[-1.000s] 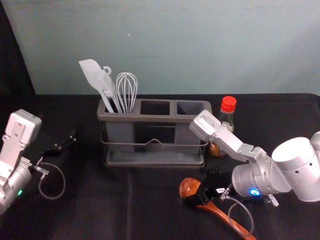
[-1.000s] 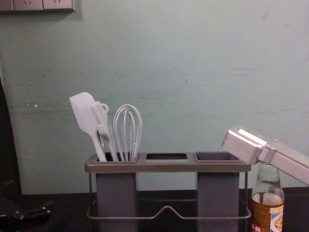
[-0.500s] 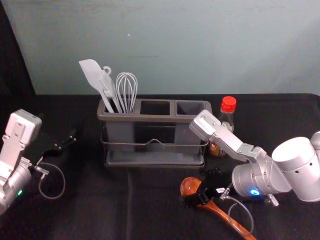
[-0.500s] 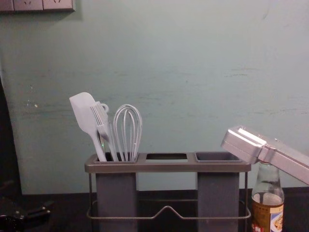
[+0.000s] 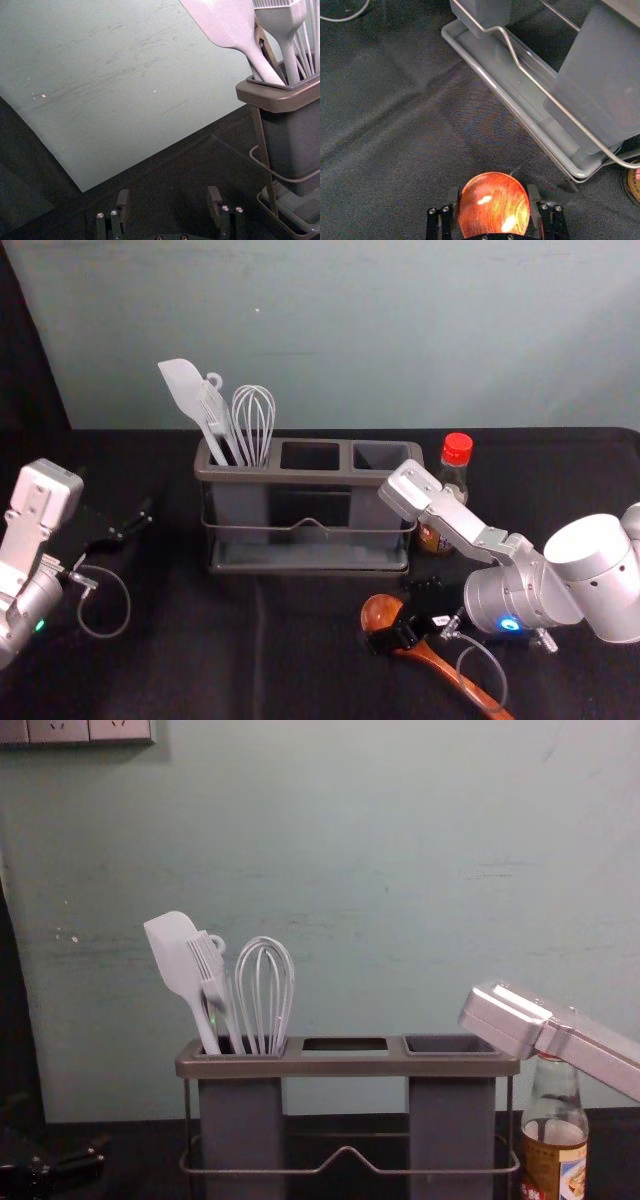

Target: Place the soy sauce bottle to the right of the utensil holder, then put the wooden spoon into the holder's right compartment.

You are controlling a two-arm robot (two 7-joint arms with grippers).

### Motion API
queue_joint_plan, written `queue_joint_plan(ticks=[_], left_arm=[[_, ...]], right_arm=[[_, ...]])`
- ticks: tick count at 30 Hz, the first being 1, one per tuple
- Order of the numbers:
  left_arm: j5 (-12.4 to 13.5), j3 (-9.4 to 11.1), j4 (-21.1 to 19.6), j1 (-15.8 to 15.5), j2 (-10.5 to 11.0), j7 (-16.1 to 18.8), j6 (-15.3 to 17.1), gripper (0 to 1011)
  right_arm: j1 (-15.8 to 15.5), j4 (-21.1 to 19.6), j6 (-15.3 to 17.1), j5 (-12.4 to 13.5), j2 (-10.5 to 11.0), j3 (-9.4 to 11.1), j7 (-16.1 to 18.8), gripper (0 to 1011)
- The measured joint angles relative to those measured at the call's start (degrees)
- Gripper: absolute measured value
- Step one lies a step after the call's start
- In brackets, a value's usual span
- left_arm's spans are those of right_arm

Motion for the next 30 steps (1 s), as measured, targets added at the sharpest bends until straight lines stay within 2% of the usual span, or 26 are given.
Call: queue_joint_plan(ticks=[3, 8, 10, 18, 26, 30], left_arm=[[0.0, 0.0, 0.0, 0.0, 0.0, 0.0, 0.0, 1012], [0.0, 0.0, 0.0, 0.0, 0.0, 0.0, 0.0, 1012], [0.0, 0.0, 0.0, 0.0, 0.0, 0.0, 0.0, 1011], [0.0, 0.0, 0.0, 0.0, 0.0, 0.0, 0.0, 1011], [0.0, 0.0, 0.0, 0.0, 0.0, 0.0, 0.0, 1012], [0.0, 0.0, 0.0, 0.0, 0.0, 0.0, 0.0, 1012]], right_arm=[[-0.5, -0.41, 0.06, -0.06, 0.0, 0.56, -0.35, 833], [-3.21, -3.18, -0.67, -0.16, 0.16, 3.67, -2.95, 834], [-5.15, -5.6, -2.08, -0.23, 0.37, 5.72, -4.38, 833], [-9.54, -12.18, -6.98, -0.8, 1.35, 10.06, -6.61, 834], [-12.77, -17.08, -10.66, -1.22, 1.99, 13.29, -7.42, 833], [-13.69, -18.31, -11.45, -1.36, 2.05, 14.43, -7.59, 833]])
